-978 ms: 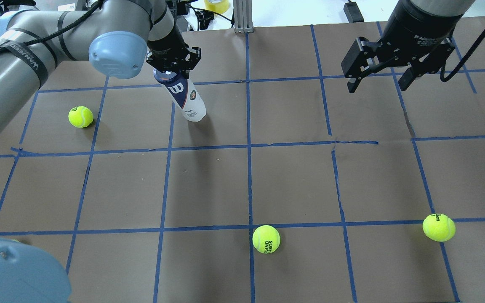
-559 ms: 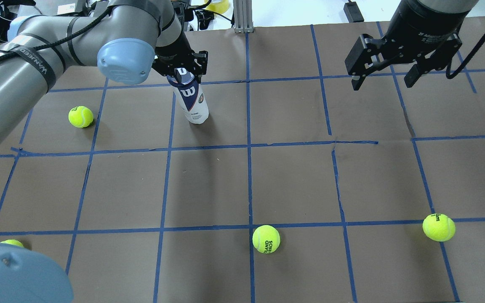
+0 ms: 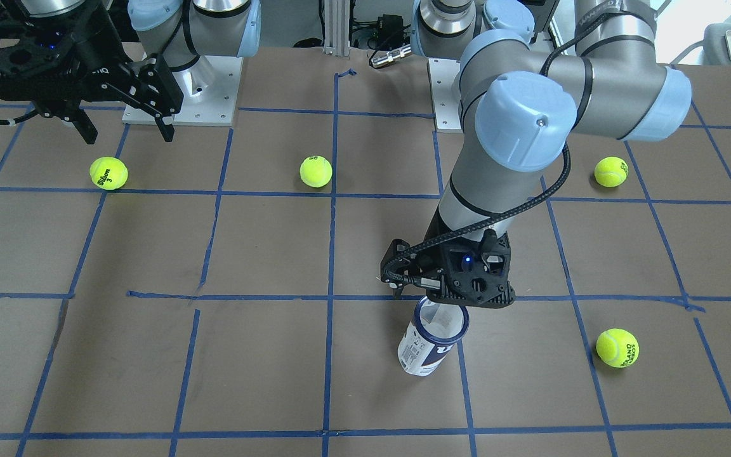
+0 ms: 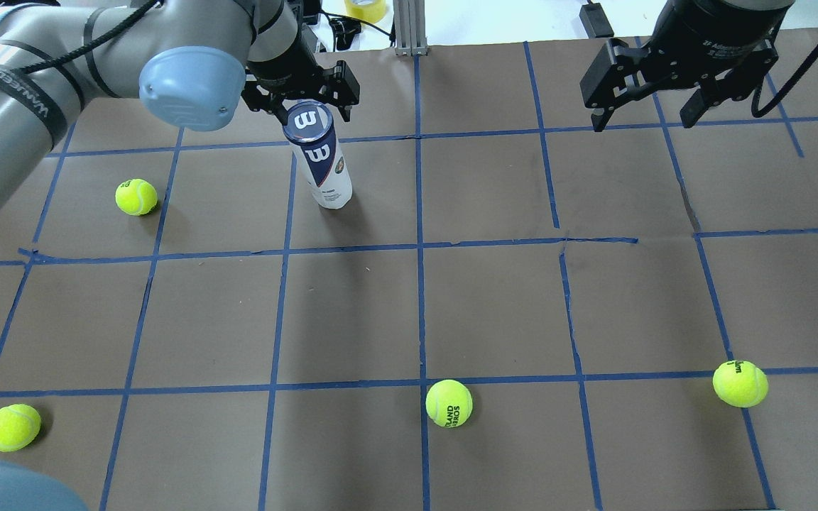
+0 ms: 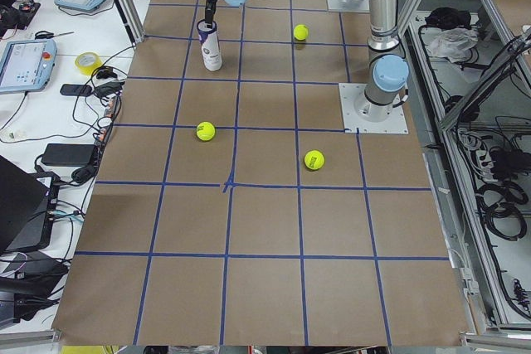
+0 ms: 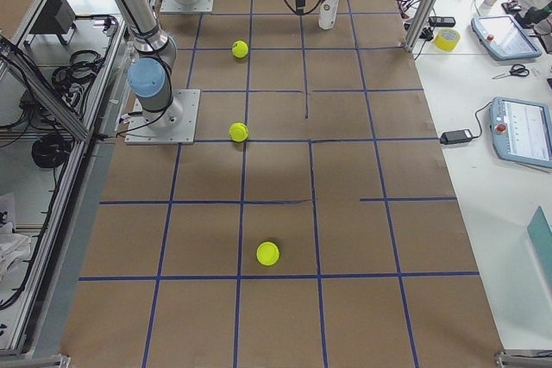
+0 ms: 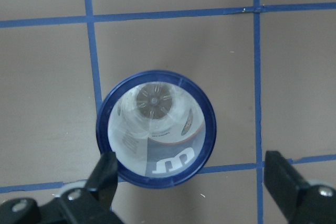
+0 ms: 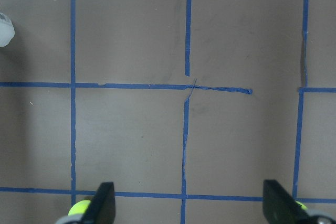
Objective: Lift up tennis ball bucket
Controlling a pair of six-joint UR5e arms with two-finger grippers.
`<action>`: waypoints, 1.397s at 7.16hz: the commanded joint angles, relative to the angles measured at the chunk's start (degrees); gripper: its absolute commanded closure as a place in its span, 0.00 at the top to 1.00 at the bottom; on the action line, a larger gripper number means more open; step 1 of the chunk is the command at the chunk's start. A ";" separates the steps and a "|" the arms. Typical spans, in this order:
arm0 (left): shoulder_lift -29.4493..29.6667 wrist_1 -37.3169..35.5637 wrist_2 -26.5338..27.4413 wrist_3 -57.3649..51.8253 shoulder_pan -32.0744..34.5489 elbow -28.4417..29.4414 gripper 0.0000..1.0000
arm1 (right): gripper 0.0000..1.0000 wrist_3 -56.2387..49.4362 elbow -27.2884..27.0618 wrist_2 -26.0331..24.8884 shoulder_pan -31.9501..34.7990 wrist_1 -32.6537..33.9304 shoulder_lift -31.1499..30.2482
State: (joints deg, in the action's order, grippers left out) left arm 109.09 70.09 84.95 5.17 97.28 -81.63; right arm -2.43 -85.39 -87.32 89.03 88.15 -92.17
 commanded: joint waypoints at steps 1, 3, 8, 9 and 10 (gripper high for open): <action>-4.12 10.70 -0.31 -0.07 -1.12 3.30 1.00 | 1.00 0.06 -0.04 0.05 -0.08 0.00 0.06; -8.61 16.81 0.13 -2.42 -5.06 4.11 1.00 | 1.00 0.15 -0.04 0.13 0.01 -0.08 -0.11; -18.63 21.05 6.63 -12.90 -11.67 -5.36 1.00 | 1.00 0.50 -0.04 -0.31 0.01 -0.17 -0.64; -19.52 21.13 6.29 -12.90 -11.41 -5.99 1.00 | 1.00 0.33 -0.04 -0.65 0.01 -0.09 -0.64; -20.31 22.01 6.81 -12.90 -11.58 -6.00 1.00 | 1.00 0.41 -0.04 -0.48 0.01 -0.17 -0.56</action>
State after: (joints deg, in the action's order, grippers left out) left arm 89.98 91.45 91.32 -7.68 85.78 -87.00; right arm -2.03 -85.43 -87.81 89.03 88.02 -92.78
